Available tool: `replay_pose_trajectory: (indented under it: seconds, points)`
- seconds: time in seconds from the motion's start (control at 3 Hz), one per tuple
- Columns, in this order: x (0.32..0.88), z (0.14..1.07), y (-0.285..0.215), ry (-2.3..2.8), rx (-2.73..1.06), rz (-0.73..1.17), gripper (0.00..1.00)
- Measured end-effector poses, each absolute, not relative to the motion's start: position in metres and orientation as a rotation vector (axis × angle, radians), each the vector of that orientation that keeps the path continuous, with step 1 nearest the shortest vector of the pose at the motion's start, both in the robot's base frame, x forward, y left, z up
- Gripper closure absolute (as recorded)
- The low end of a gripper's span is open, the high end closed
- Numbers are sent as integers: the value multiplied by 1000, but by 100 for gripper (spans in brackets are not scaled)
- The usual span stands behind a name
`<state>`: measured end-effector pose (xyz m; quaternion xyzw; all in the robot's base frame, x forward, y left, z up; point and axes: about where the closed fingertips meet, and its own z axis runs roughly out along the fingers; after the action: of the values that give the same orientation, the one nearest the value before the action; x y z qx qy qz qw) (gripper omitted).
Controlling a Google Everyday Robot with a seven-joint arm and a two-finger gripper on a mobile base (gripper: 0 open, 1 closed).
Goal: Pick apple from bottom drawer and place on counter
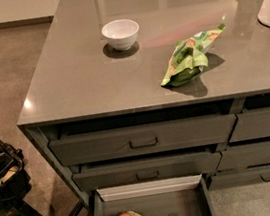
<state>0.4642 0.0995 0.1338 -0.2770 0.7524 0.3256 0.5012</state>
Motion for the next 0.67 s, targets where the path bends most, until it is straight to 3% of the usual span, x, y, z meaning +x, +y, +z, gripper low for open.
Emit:
replay_pose_trajectory:
  seconds: [0.33,0.67]
  points:
    - [459,148,91,1811,-685,849,100]
    - [444,173,52,1847,-701,890,100]
